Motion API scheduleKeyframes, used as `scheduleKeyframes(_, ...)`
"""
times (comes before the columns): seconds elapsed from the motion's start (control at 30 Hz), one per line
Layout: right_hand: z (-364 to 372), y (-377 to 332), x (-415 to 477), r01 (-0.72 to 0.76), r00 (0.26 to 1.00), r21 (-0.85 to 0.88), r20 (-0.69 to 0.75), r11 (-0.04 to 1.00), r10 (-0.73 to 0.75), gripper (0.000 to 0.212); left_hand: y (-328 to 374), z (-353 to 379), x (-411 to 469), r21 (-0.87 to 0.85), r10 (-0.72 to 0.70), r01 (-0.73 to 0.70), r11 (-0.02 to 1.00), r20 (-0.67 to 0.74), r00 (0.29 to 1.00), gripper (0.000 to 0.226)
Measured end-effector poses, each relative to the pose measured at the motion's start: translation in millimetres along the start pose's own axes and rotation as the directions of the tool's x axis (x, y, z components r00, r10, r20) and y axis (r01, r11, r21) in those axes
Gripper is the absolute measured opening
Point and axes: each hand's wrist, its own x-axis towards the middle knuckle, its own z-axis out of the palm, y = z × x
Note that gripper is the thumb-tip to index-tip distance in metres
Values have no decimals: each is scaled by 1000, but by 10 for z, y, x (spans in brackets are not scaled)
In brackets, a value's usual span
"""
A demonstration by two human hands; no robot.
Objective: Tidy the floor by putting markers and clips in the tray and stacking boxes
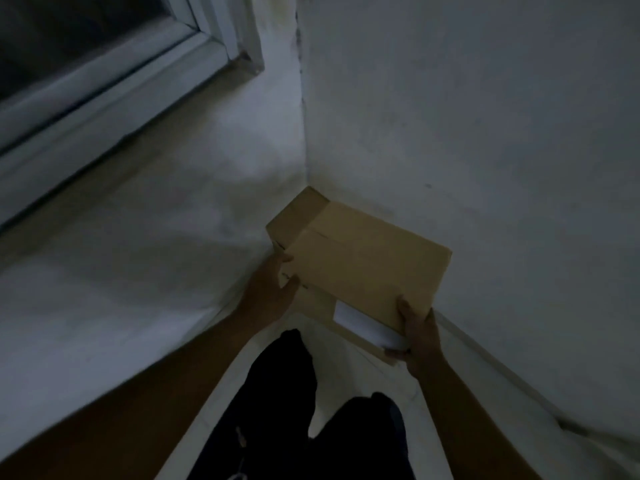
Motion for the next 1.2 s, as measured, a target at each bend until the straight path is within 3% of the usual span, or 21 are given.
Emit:
scheduleKeyframes(0.23, 905, -346, 675, -38, 999, 1, -31, 999, 38, 74, -99, -324, 1112, 97, 22, -30, 995, 81, 996, 43)
scheduleKeyframes(0.4, 1370, -514, 1122, -117, 993, 128, 32, 985, 114, 80, -142, -340, 1519, 103, 9, -19, 995, 101, 995, 44)
scheduleKeyframes(0.63, 1956, -420, 1684, -173, 985, 151, 43, 973, 168, 75, -230, -247, 1903, 81, -8, 0, 997, 94, 996, 44)
scheduleKeyframes(0.77, 2209, -428, 1981, -210, 978, -90, -7, 974, 210, 74, -334, -236, 1964, 62, -6, 1, 998, 69, 998, 44)
scheduleKeyframes(0.87, 2345, -481, 2325, -258, 965, -308, -36, 916, 260, 72, -424, -242, 2014, 78, -6, 1, 997, 68, 998, 44)
scheduleKeyframes(0.93, 2317, -460, 2501, -278, 949, -410, 21, 869, 313, 73, -461, -228, 2008, 81, -12, 7, 997, 64, 998, 43)
scheduleKeyframes(1.07, 2138, -646, 2480, -331, 895, -360, 174, 872, 411, 65, -453, -166, 1955, 79, -44, 39, 996, 56, 997, 44)
scheduleKeyframes(1.2, 1932, -780, 2456, -190, 969, -389, 71, 901, 235, 71, -393, -105, 1871, 63, -50, 47, 997, 48, 998, 45)
